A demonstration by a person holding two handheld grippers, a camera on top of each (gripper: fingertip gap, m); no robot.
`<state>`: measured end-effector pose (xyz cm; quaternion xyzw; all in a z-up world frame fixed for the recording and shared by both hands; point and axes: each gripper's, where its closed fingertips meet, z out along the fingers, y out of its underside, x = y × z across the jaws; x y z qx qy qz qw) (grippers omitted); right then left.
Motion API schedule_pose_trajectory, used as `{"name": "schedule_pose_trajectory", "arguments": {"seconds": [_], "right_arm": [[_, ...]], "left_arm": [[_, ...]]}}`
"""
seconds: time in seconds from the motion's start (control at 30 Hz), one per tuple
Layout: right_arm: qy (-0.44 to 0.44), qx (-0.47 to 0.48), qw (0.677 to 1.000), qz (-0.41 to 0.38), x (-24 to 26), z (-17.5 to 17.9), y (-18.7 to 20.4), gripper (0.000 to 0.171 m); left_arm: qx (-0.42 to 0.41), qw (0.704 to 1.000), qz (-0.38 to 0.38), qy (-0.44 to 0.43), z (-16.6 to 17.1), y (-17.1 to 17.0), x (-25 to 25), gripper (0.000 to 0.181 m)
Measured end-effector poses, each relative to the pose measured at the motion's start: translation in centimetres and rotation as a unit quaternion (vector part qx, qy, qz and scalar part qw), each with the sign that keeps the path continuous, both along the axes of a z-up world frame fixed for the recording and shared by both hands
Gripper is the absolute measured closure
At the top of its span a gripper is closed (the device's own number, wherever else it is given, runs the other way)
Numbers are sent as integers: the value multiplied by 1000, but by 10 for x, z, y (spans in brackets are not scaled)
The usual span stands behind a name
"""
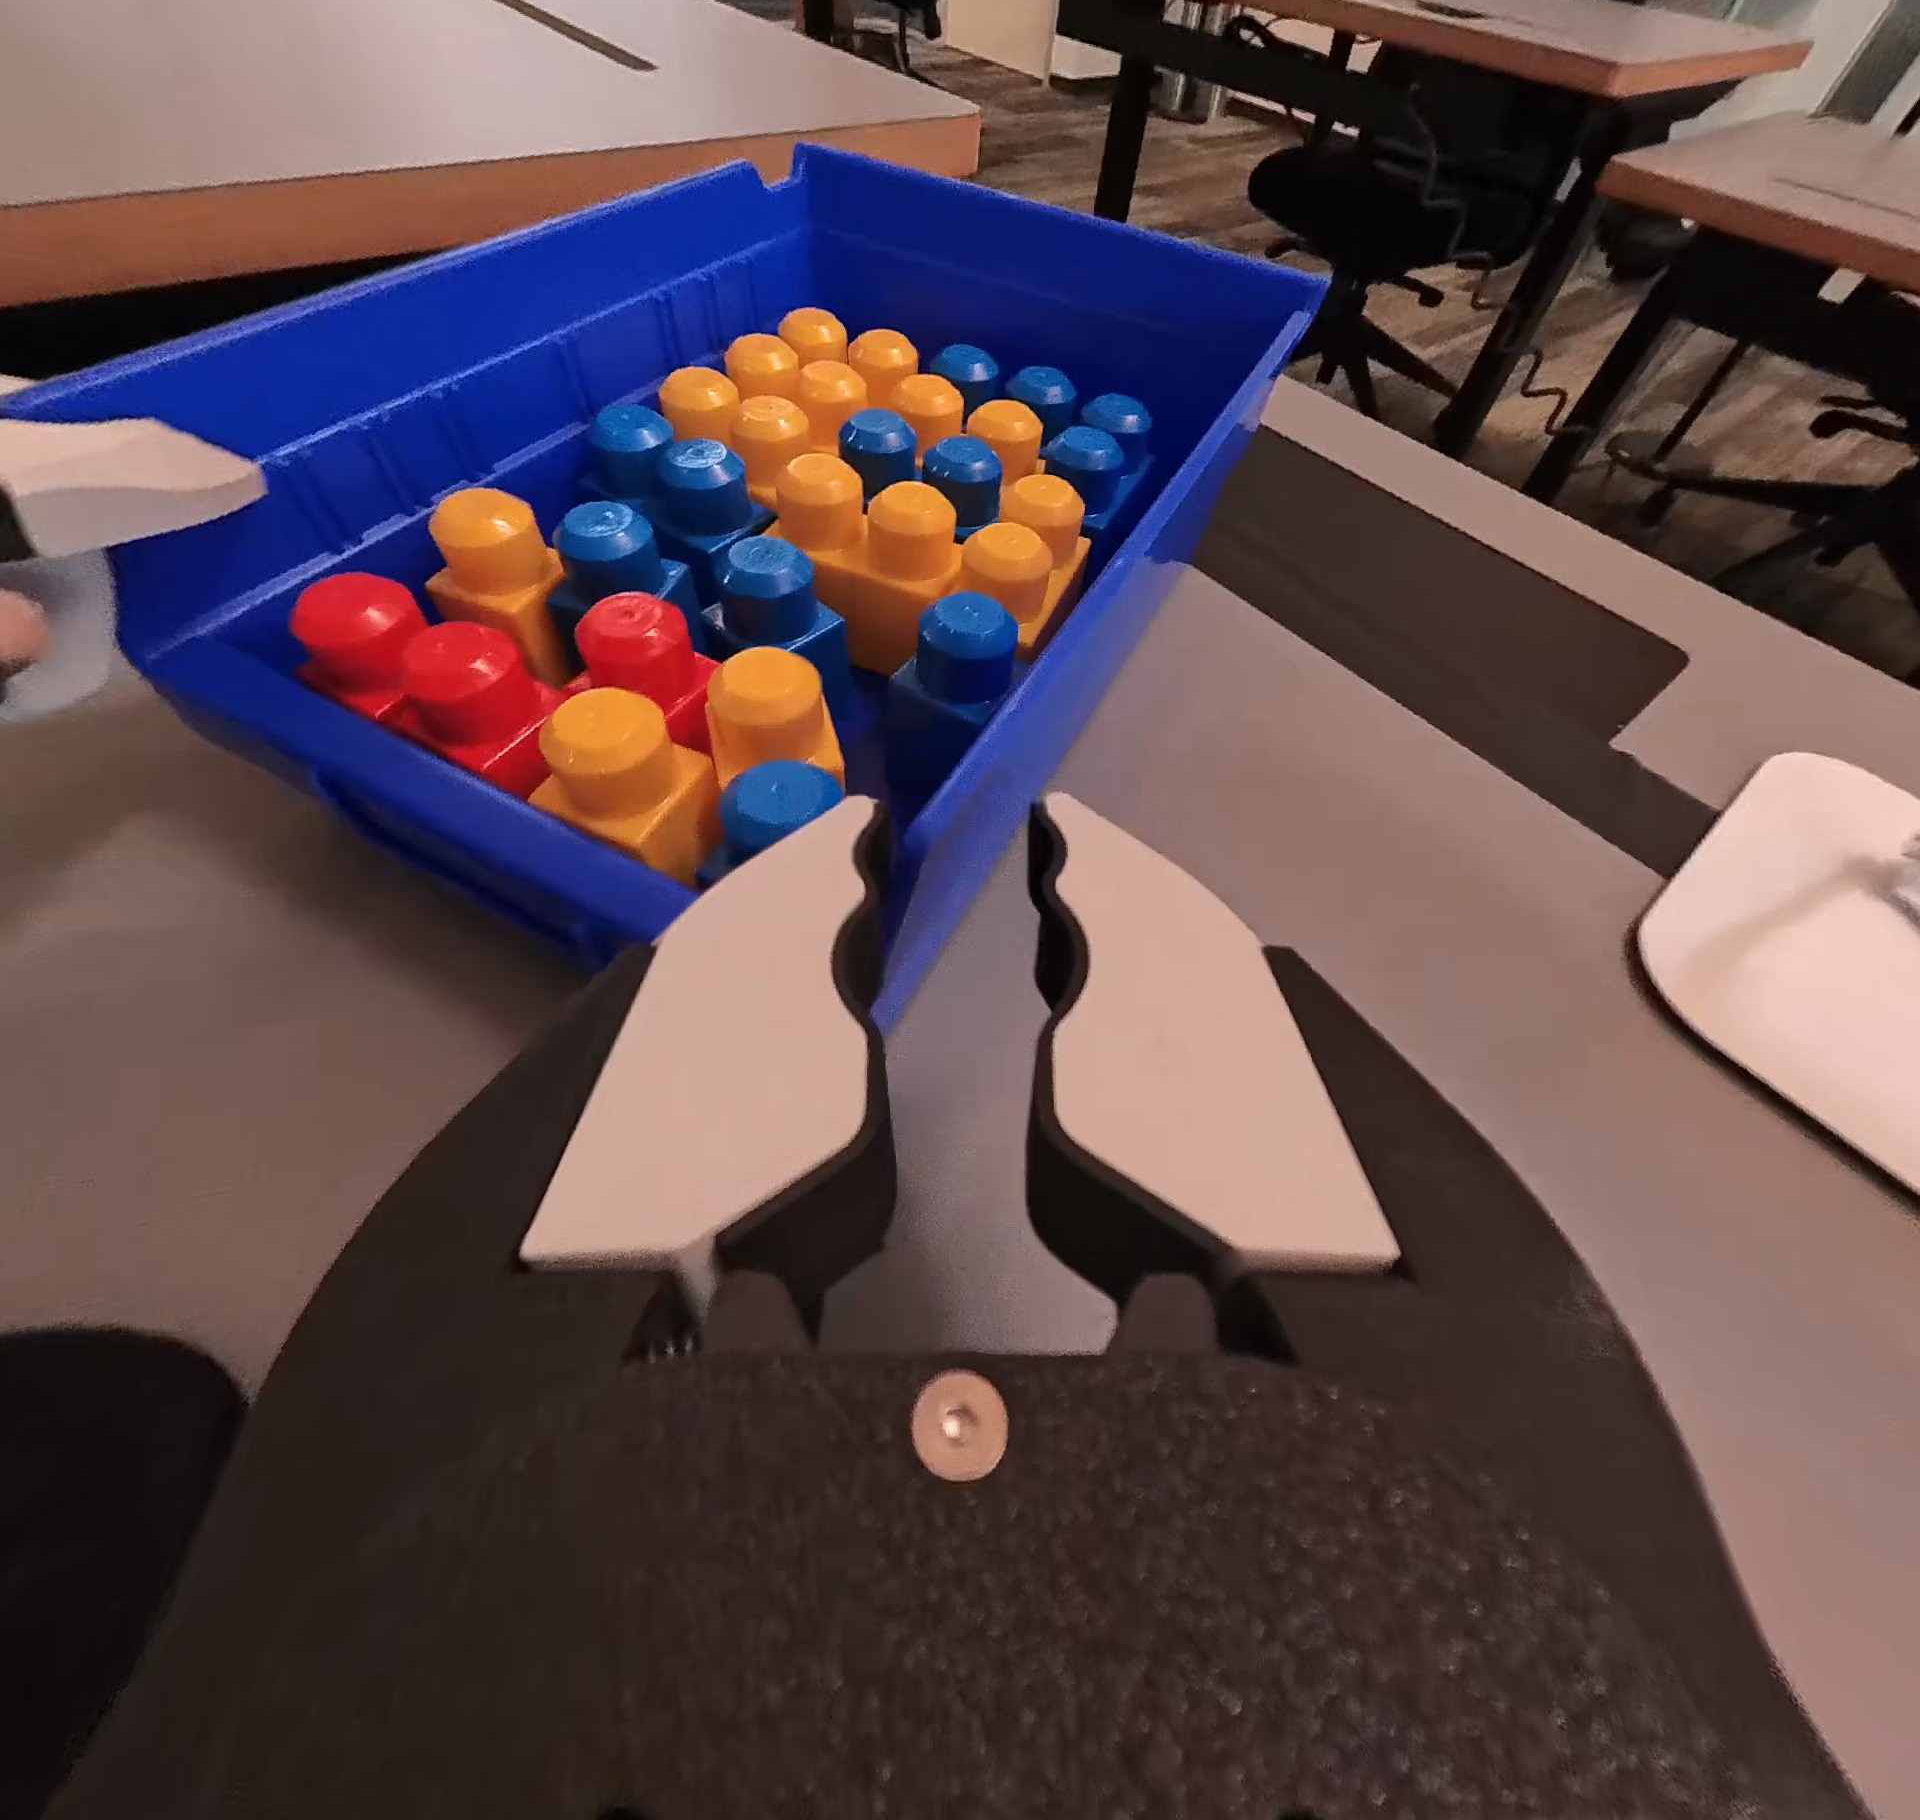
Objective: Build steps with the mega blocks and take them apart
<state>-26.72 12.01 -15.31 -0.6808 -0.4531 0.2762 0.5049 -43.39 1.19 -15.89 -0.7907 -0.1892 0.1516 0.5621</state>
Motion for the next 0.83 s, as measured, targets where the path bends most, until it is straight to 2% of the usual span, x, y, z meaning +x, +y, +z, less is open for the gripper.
{"name": "schedule_pose_trajectory", "arguments": {"seconds": [0.2, 0.3, 0.57, 0.73, 0.83], "right_arm": [[9, 19, 1000, 12, 51, 32, -13, 148], [6, 35, 999, 2, 90, 45, -7, 148], [-5, 24, 998, -65, 189, 38, 41, 148], [40, -3, 992, -119, 235, 38, 65, 149], [65, -11, 988, -140, 254, 44, 75, 149]], "left_arm": [[3, 1000, 26, -11, 0, 8, -15, 177], [5, 999, 36, -15, 0, 15, -24, 176], [21, 996, 77, -29, 1, 34, -48, 173], [34, 993, 106, -50, 1, 45, -62, 170], [36, 994, 102, -33, 4, 43, -61, 169]]}}
